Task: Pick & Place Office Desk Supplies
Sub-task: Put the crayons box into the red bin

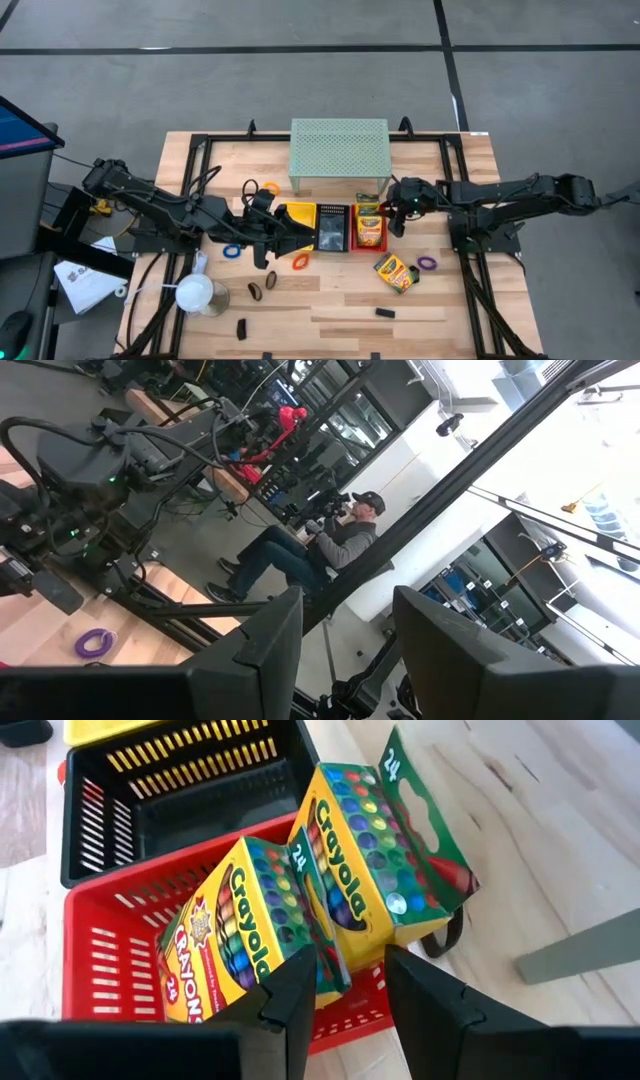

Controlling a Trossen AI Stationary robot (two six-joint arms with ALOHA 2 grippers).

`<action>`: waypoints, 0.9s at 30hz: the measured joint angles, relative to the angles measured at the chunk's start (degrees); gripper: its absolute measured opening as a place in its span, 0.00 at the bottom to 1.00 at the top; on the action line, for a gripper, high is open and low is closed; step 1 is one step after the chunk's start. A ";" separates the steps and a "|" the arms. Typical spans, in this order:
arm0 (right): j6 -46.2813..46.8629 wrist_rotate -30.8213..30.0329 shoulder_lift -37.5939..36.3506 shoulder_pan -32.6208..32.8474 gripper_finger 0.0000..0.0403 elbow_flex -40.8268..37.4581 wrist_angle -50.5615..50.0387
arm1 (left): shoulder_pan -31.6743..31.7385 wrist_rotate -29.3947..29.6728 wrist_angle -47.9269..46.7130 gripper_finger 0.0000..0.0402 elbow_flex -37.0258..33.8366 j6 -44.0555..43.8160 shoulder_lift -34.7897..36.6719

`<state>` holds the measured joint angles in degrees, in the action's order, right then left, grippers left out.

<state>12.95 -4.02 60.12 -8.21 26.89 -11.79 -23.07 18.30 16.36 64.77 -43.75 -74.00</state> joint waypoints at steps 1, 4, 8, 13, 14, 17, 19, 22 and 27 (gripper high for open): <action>-0.02 0.22 0.00 -0.17 0.29 0.00 0.00 | 0.00 0.00 0.00 0.38 0.00 0.00 0.00; -0.02 0.99 0.00 -0.24 0.29 0.00 -0.12 | -0.02 0.00 0.00 0.38 0.00 0.00 0.00; 0.00 1.24 0.00 -0.22 0.29 0.00 -1.20 | -0.02 0.00 -0.02 0.38 0.00 0.00 0.00; 0.09 2.30 0.00 -0.22 0.29 0.00 -1.66 | -0.02 0.00 -0.02 0.38 0.00 0.00 0.00; 0.09 2.30 0.00 -0.22 0.29 0.00 -1.64 | -0.01 0.00 -0.02 0.38 0.00 0.00 0.00; 0.09 2.32 0.00 -0.20 0.29 0.00 -1.66 | -0.02 0.00 -0.02 0.38 0.00 0.00 0.00; 0.09 2.42 0.00 -0.18 0.27 0.00 -1.70 | -0.02 0.00 -0.02 0.38 0.00 0.00 0.00; 0.09 2.59 0.00 -0.18 0.23 0.00 -1.99 | -0.02 0.00 -0.02 0.38 0.00 0.00 0.00; 0.11 2.69 0.00 -0.18 0.13 0.00 -1.97 | -0.02 0.00 0.09 0.38 -0.01 0.00 0.00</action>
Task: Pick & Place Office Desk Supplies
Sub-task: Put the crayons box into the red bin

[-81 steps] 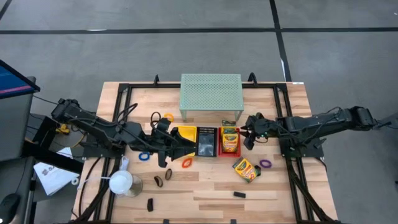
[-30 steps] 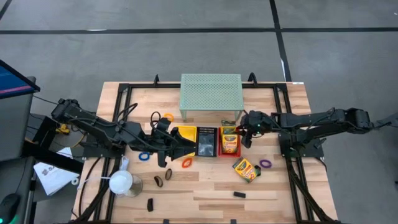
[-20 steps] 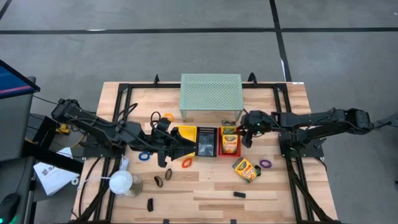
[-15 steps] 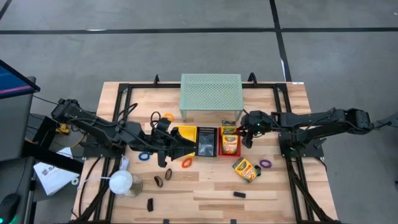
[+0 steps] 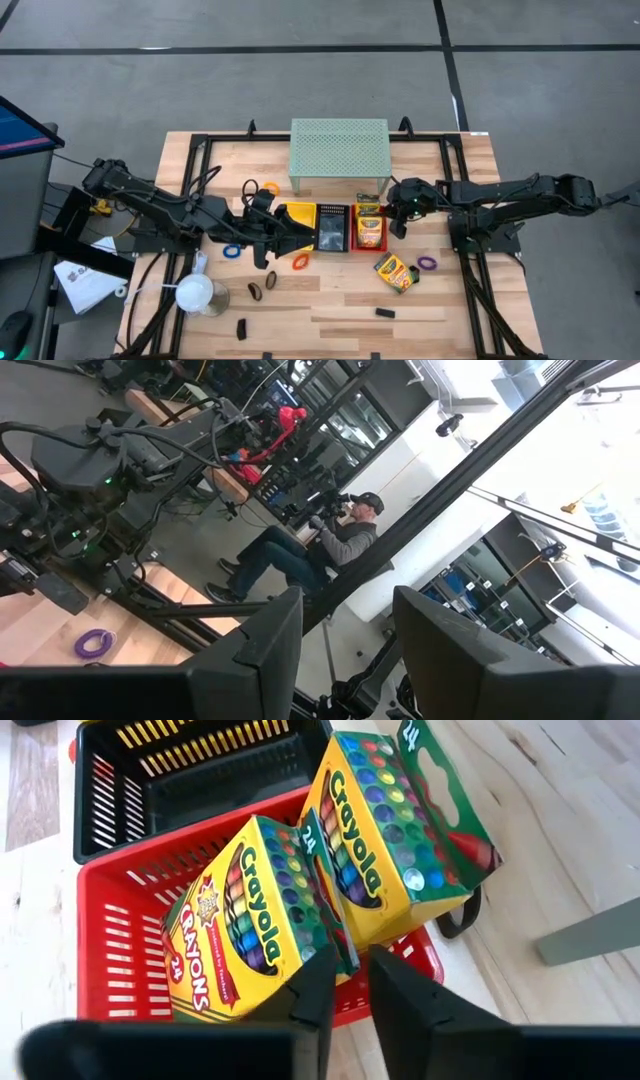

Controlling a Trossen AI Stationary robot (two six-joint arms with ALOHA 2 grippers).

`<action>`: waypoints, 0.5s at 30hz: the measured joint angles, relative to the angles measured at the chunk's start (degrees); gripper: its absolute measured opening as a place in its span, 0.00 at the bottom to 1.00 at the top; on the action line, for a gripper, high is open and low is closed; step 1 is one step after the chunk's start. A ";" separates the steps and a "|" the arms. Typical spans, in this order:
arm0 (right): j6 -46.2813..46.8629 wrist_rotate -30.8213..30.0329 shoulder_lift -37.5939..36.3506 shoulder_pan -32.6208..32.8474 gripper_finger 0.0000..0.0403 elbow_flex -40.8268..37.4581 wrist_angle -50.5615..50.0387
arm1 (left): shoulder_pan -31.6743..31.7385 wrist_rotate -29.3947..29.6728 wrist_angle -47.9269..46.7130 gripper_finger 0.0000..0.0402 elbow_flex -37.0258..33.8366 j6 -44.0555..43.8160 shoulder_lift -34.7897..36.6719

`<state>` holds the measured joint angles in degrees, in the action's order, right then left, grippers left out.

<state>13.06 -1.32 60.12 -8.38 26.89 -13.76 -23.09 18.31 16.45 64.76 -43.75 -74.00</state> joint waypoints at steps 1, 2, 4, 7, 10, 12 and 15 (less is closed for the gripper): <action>0.01 0.00 0.00 0.00 0.11 0.00 0.00 | 0.01 0.00 0.01 0.38 0.00 0.00 0.00; 0.02 0.01 0.00 0.00 0.08 0.00 0.00 | 0.00 -0.01 0.02 0.38 -0.01 0.00 0.00; 0.02 0.00 -0.02 0.11 0.02 0.00 0.02 | 0.00 -0.02 0.02 0.38 -0.01 0.00 0.00; 1.24 -0.09 -0.28 0.50 0.02 0.00 0.10 | 0.00 0.00 0.04 0.38 -0.01 0.00 0.00; 2.16 -0.11 -0.95 0.75 0.01 0.02 -0.29 | 0.02 0.02 0.04 0.38 -0.01 0.00 0.00; 3.14 -1.05 -1.93 1.28 0.01 0.07 0.08 | 0.01 0.24 0.02 0.38 -0.01 0.00 0.00; 4.43 -2.01 -4.34 2.01 0.00 0.07 -1.33 | 0.02 0.24 -0.02 0.38 -0.01 0.00 0.00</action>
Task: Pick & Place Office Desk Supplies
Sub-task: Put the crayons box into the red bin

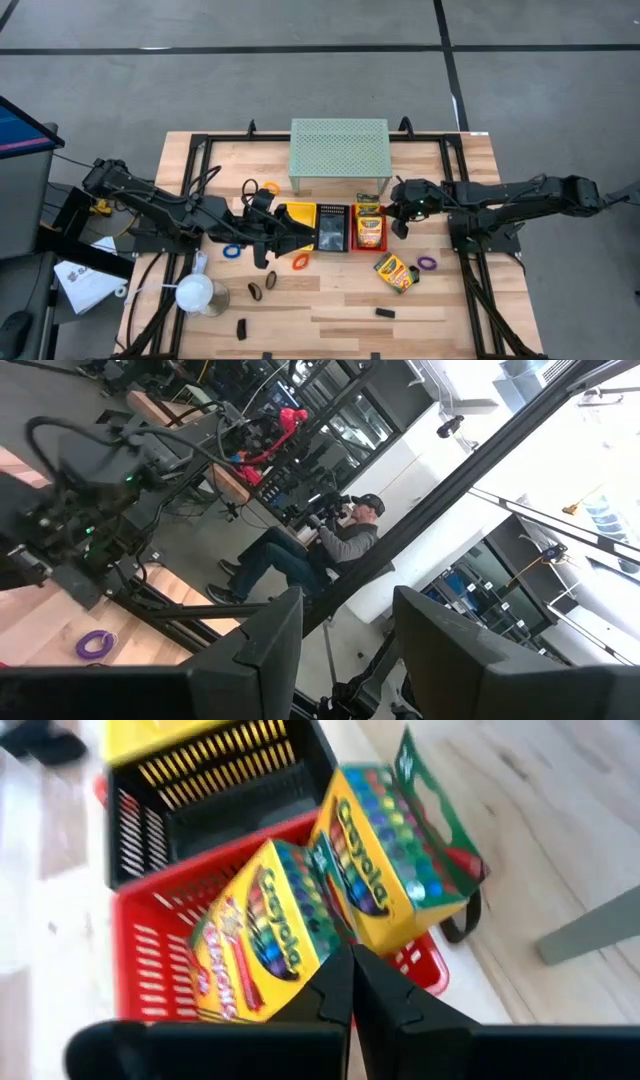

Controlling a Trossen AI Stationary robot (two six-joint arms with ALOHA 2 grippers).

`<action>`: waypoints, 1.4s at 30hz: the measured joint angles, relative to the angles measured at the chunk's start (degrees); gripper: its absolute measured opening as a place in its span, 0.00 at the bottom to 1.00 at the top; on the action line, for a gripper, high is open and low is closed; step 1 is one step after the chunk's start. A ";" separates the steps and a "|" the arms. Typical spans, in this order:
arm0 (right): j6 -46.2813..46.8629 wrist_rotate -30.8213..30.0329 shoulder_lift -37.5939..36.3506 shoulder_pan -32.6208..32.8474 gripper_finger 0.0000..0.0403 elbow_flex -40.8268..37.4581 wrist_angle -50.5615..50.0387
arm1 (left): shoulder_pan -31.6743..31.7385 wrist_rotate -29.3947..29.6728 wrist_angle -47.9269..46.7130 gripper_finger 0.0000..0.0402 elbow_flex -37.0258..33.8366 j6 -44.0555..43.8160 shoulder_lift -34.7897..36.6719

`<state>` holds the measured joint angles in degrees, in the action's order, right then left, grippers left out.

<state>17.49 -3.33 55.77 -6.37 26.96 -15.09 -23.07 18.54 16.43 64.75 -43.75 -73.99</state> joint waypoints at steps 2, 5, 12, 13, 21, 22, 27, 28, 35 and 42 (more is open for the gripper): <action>1.28 -1.26 -2.10 0.66 0.00 0.02 -1.78 | 0.00 -0.02 -0.04 0.38 0.00 0.00 0.00; 3.59 -2.20 -5.83 2.20 0.00 0.00 -5.52 | 0.00 -0.02 -0.27 0.38 0.00 0.00 0.01; 12.70 -0.98 -12.98 9.89 0.00 0.00 -12.65 | 0.00 -0.06 -3.61 0.38 0.00 0.00 0.02; 14.58 -0.69 -13.46 11.58 0.00 0.00 -13.55 | 0.00 -0.06 -4.46 0.38 0.00 -0.04 0.02; 32.39 5.94 -13.43 25.71 0.07 0.00 -14.05 | 0.00 1.05 -5.31 0.38 -0.02 -0.20 0.02; 34.65 5.92 -13.32 27.35 0.10 0.00 -14.26 | 0.00 1.24 -5.31 0.38 -0.02 -0.20 0.02; 43.80 4.73 -13.36 34.01 0.28 0.00 -14.44 | 0.00 1.60 -5.31 0.38 -0.02 -0.10 0.02; 45.19 4.44 -13.36 35.03 0.31 0.00 -14.54 | 0.00 1.60 -5.31 0.38 -0.02 0.00 0.02; 51.01 -4.15 -13.47 39.38 0.50 0.00 -14.01 | 0.00 1.60 -6.79 0.38 -0.02 0.34 0.02; 51.57 -20.09 -13.09 37.15 0.47 0.00 -2.38 | 0.00 2.60 -7.63 0.38 -0.02 0.42 0.02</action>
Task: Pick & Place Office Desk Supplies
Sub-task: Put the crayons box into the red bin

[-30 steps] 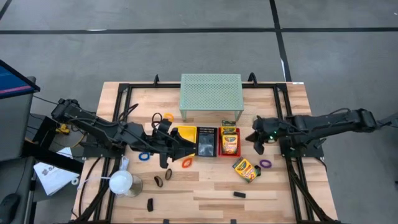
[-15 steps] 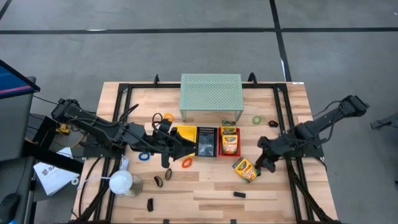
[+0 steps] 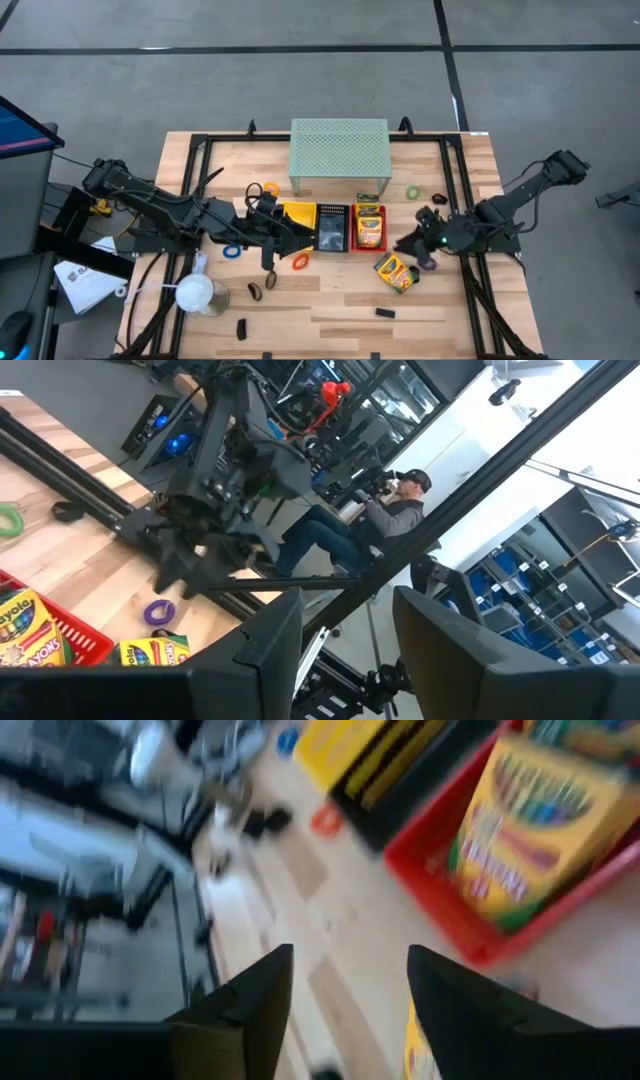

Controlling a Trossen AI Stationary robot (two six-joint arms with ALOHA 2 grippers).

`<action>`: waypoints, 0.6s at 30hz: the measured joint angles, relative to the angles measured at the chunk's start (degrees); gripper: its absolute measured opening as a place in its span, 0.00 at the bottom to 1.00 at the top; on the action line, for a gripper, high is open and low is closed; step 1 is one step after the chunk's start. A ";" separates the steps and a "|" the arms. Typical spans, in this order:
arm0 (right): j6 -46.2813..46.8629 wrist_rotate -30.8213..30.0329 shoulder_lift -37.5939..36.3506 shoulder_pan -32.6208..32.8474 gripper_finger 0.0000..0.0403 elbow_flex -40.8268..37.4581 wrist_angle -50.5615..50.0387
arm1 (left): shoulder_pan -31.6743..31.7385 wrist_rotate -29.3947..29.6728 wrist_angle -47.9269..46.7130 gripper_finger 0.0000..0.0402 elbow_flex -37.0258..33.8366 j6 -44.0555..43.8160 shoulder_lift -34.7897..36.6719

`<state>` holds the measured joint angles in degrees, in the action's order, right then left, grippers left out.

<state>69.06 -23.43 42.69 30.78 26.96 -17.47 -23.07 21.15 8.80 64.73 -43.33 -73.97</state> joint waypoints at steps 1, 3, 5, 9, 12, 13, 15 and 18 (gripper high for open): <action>0.06 -0.60 0.12 -0.90 0.45 0.00 0.47 | 0.00 0.00 -0.05 0.38 0.00 0.00 0.00; 1.05 -0.61 0.19 -2.81 0.38 0.01 0.56 | 0.00 0.02 -0.08 0.38 0.00 0.00 0.00; 3.02 -0.22 0.90 -4.80 0.29 0.00 0.80 | 0.00 0.02 -0.02 0.38 0.00 0.00 0.00; -0.06 4.37 2.67 -8.91 0.07 0.04 5.24 | 0.00 0.03 -0.02 0.38 0.00 0.00 0.00; -2.66 6.45 5.32 -11.97 0.03 0.48 8.26 | 0.00 0.04 -0.04 0.38 0.00 0.00 0.00; -2.62 6.84 6.41 -13.13 0.03 0.94 7.76 | 0.00 0.04 0.00 0.38 0.00 0.00 0.00; -2.98 7.22 8.77 -15.49 0.01 1.53 6.46 | 0.00 0.04 0.12 0.38 0.00 0.00 0.00; -3.27 9.10 12.34 -19.38 0.01 2.21 6.99 | 0.00 0.06 0.15 0.38 0.00 -0.25 0.00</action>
<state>65.79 -14.32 55.03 11.40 29.17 -10.48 -23.07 21.21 8.95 64.73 -43.58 -73.97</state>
